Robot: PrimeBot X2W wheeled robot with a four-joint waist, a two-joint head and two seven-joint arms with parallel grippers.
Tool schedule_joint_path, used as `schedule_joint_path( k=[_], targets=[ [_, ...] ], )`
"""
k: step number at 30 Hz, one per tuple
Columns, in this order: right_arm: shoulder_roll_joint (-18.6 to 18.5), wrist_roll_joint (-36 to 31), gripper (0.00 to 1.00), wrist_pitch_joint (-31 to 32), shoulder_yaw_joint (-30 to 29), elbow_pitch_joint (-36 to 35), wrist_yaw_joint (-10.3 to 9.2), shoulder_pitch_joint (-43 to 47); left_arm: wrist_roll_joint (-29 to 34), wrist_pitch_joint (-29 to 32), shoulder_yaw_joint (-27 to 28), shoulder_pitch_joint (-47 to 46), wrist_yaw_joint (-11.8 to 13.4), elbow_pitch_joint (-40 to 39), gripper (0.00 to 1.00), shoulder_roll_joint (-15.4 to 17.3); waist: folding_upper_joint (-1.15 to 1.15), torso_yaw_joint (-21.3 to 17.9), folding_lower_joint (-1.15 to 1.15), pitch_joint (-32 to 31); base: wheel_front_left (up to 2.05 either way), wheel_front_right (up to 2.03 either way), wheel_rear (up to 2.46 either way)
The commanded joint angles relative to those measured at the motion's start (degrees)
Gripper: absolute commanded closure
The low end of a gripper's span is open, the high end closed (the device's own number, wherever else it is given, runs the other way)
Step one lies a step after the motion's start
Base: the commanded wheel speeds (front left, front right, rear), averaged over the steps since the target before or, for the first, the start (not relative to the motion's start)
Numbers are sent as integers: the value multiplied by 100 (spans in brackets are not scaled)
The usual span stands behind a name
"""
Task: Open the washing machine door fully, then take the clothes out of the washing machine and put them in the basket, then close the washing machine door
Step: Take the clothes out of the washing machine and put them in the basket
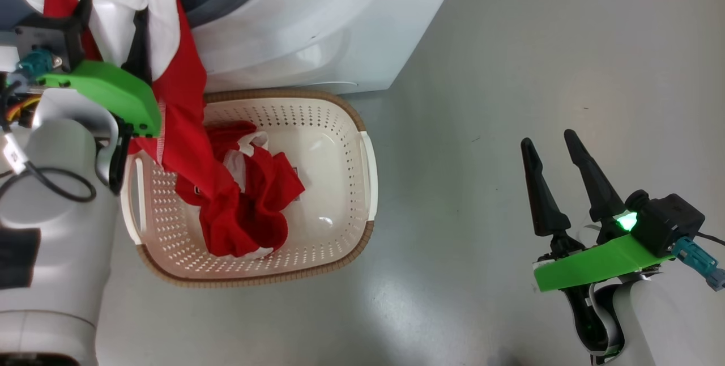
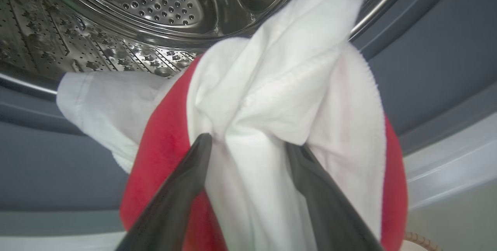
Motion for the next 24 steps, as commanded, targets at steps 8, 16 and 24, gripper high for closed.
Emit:
schedule_joint_path(
  k=[8,16,24],
  targets=[
    [-7,136,0,-36,119,-131,20,11,54,-27,13,-290,-15,491,58,304,0,-19,0,-4,0,0,0],
    [-7,96,0,-36,45,-140,20,-5,-78,-27,109,-263,-58,209,100,287,0,85,0,6,0,0,0],
    [-7,57,0,-36,-22,-134,20,12,-334,-27,456,160,-111,-651,100,181,0,202,0,-50,0,0,0]
  ],
)
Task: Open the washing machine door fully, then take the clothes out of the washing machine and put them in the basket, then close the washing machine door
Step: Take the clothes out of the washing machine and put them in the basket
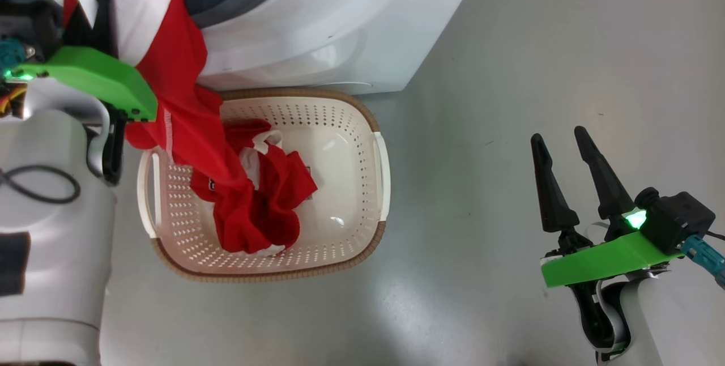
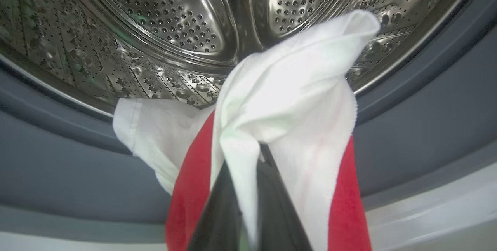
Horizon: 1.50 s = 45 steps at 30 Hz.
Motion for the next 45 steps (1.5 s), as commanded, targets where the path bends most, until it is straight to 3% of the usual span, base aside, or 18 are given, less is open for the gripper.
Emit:
schedule_joint_path(
  k=[1,11,24,45],
  targets=[
    [-6,52,0,-36,109,-128,20,28,-46,-29,145,127,-24,-186,100,224,0,26,0,-21,0,0,0],
    [-6,-29,0,-36,18,-117,20,65,-336,-29,611,958,-96,-1737,100,-109,0,212,0,-114,0,0,0],
    [-6,-93,0,-36,-42,-87,20,129,-766,-29,494,2122,-101,-3849,100,-343,0,392,0,-262,0,0,0],
    [-6,-140,0,-36,-18,-58,20,191,-676,-29,561,3215,-102,-6873,100,-561,0,474,0,-344,0,0,0]
  ],
)
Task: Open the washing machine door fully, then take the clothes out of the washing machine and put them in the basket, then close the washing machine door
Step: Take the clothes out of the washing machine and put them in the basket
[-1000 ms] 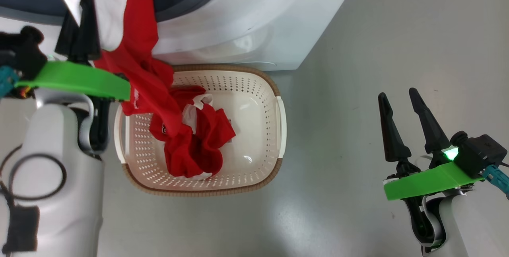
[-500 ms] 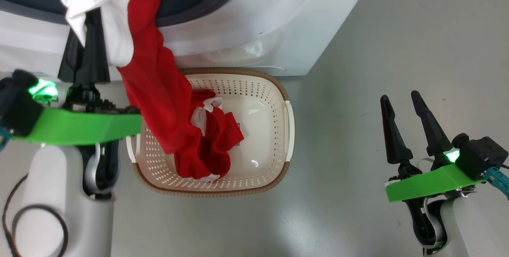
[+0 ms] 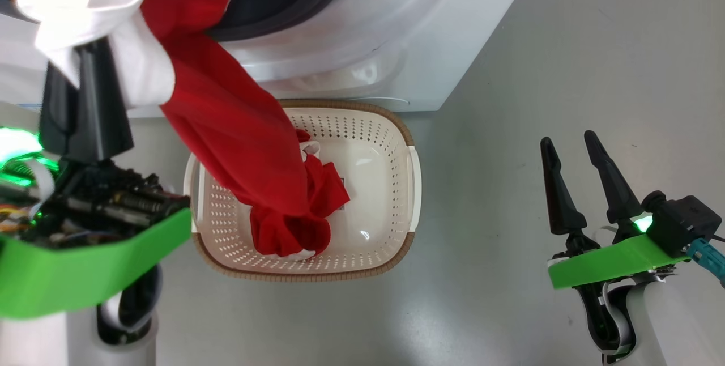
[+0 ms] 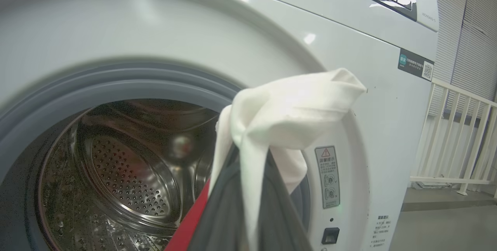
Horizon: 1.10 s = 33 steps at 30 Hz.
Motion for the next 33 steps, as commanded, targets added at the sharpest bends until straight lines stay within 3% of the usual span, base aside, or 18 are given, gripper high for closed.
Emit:
schedule_joint_path(
  k=[1,7,12,33],
  targets=[
    [-5,-45,0,-36,149,-111,20,127,38,-27,163,130,-32,-279,100,107,0,2,0,2,0,0,0],
    [-5,-53,0,-36,164,-105,20,106,23,-27,179,225,-32,-873,100,76,0,-3,0,10,0,0,0],
    [-5,-51,0,-36,187,-98,20,108,22,-27,21,400,-32,-532,100,68,0,-17,0,25,0,0,0],
    [-5,19,0,-36,226,-188,20,-75,262,-27,-742,14,-32,3394,100,260,0,-192,0,464,0,0,0]
  ],
)
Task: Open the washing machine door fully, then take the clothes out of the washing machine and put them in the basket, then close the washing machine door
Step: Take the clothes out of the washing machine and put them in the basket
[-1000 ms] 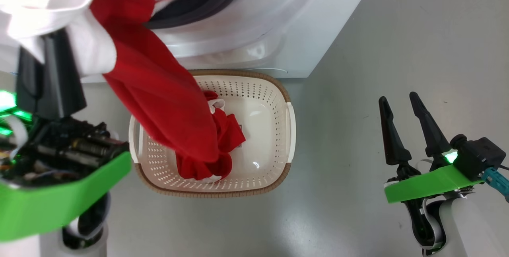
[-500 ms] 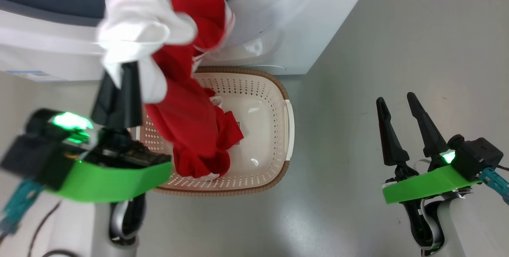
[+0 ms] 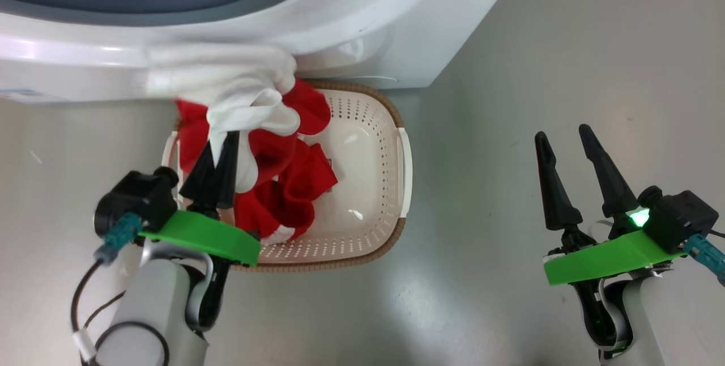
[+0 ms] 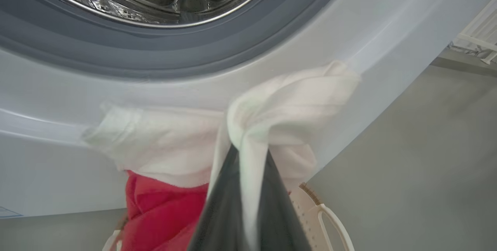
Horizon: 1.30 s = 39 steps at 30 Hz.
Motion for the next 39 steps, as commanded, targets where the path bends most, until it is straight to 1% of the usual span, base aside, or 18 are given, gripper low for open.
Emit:
schedule_joint_path(
  k=[1,7,8,15,23,24,27,28,29,30,39],
  targets=[
    [-4,21,0,-36,138,-143,20,-22,79,-29,123,-82,-32,76,100,169,0,-43,0,95,0,0,0],
    [-4,40,0,-36,135,-197,20,-124,130,-29,-62,-454,-32,1178,100,243,0,-113,0,374,0,0,0],
    [-4,40,0,-36,135,-197,20,-124,130,-29,-62,-454,-32,1178,100,243,0,-113,0,374,0,0,0],
    [-4,43,0,-36,129,-253,20,-231,-38,-29,-365,-853,-32,2096,100,317,0,-174,0,684,0,0,0],
    [-4,13,0,-36,140,-316,20,-271,-203,-29,-724,-1218,-32,2765,100,449,0,-216,0,929,0,0,0],
    [-4,7,0,-36,140,-323,20,-275,-231,-29,-762,-1264,-32,2859,96,456,0,-216,0,950,0,0,0],
    [-4,-6,0,-36,148,-331,20,-288,-324,-29,-872,-1393,-32,3139,43,479,0,-218,0,989,0,0,0],
    [-4,-9,0,-36,151,-331,20,-291,-357,-29,-897,-1432,-32,3195,18,488,0,-219,0,993,0,0,0],
    [-4,-12,0,-36,153,-330,20,-294,-389,-29,-919,-1465,-32,3232,2,498,0,-219,0,995,0,0,0],
    [-4,-15,0,-36,152,-327,20,-295,-421,-29,-938,-1487,-32,3261,0,504,0,-218,0,995,0,0,0],
    [-4,-62,0,-36,142,-258,20,-290,-616,-29,-983,-1508,-32,3309,0,529,0,-152,0,864,0,0,0]
  ],
)
